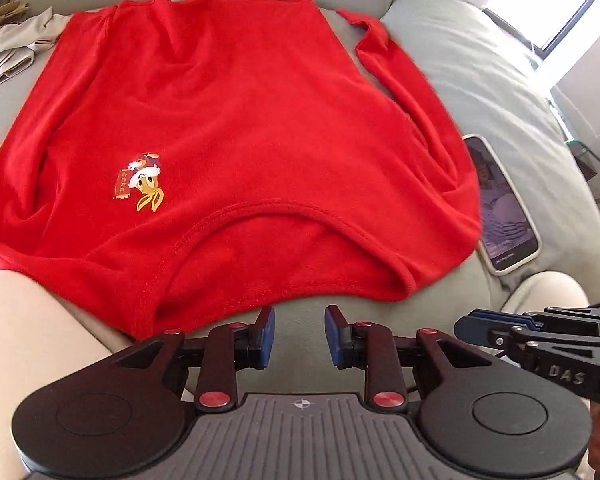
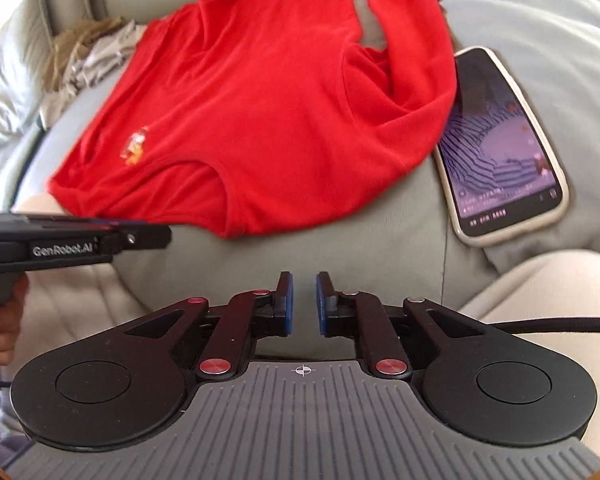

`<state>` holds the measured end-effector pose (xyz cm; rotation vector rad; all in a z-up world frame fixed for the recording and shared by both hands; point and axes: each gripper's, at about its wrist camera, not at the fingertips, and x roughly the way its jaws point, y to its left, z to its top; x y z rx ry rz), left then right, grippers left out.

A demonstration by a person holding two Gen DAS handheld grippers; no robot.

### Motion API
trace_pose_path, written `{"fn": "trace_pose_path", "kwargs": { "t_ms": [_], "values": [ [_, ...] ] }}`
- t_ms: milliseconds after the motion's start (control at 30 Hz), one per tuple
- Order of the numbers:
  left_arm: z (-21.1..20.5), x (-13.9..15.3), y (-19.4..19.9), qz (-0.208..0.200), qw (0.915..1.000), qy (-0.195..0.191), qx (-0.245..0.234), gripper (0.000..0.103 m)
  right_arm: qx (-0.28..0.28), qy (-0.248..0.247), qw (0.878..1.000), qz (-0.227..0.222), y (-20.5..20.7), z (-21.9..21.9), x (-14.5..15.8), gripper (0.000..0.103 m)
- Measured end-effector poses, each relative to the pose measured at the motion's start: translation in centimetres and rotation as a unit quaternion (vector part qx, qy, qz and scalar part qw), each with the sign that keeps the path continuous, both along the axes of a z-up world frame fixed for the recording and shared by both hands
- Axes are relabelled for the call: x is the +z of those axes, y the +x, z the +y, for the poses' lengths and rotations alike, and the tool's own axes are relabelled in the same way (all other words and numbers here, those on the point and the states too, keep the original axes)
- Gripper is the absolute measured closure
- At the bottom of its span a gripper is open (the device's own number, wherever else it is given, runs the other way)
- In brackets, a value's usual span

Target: Fold clothes

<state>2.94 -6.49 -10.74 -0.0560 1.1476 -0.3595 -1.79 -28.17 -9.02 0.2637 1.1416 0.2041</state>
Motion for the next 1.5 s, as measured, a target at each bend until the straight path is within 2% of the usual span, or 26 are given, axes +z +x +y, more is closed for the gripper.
{"fn": "trace_pose_path", "kwargs": {
  "t_ms": [133, 233, 333, 400, 500, 667, 800, 933, 1100, 1233, 1333, 1433, 1500],
  "values": [
    [0.4, 2.6, 0.1, -0.035, 0.9993, -0.008, 0.012, 0.07, -0.02, 0.02, 0.998, -0.047, -0.6, -1.3, 3.4, 0.06],
    [1.2, 6.0, 1.6, -0.078, 0.9959, -0.03, 0.034, 0.068, -0.029, 0.016, 0.995, -0.094, 0.5, -2.2, 7.3, 0.052],
    [1.8, 9.0, 2.9, -0.121, 0.9898, -0.049, 0.057, 0.061, -0.037, 0.015, 0.989, -0.145, 2.7, -3.4, 11.5, 0.048],
    [2.2, 10.9, 4.0, -0.151, 0.9841, -0.052, 0.079, 0.057, -0.038, 0.012, 0.985, -0.169, 4.4, -4.2, 13.6, 0.039],
    [2.7, 12.2, 5.5, -0.176, 0.9773, -0.055, 0.103, 0.055, -0.038, -0.005, 0.98, -0.194, 7.8, -5.1, 16.1, 0.038],
    [3.3, 11.8, 8.4, -0.174, 0.9737, -0.071, 0.13, 0.055, -0.041, -0.034, 0.975, -0.214, 15.2, -5.7, 18.2, 0.04],
    [3.9, 10.0, 10.9, -0.153, 0.9759, -0.064, 0.142, 0.055, -0.062, -0.03, 0.979, -0.193, 21.5, -7.3, 16.4, 0.043],
    [4.1, 8.1, 13.8, -0.134, 0.9758, -0.073, 0.157, 0.055, -0.092, -0.028, 0.982, -0.162, 28.4, -9.6, 13.0, 0.062],
    [3.6, 6.1, 16.9, -0.143, 0.9727, -0.049, 0.177, 0.055, -0.1, -0.054, 0.986, -0.118, 37.2, -11.6, 6.8, 0.063],
    [3.3, 4.2, 18.6, -0.133, 0.9727, -0.041, 0.186, 0.055, -0.093, -0.084, 0.987, -0.098, 42.9, -12.0, 2.1, 0.062],
    [2.8, 2.7, 19.7, -0.12, 0.9744, -0.04, 0.186, 0.055, -0.081, -0.111, 0.986, -0.099, 45.7, -11.6, -0.7, 0.061],
    [2.1, 1.8, 20.4, -0.11, 0.9764, -0.045, 0.18, 0.055, -0.071, -0.131, 0.986, -0.077, 48.4, -11.9, -3.6, 0.062],
    [1.7, 1.4, 20.7, -0.108, 0.9775, -0.047, 0.175, 0.055, -0.052, -0.121, 0.989, -0.072, 49.4, -11.9, -5.0, 0.061]
  ]
}}
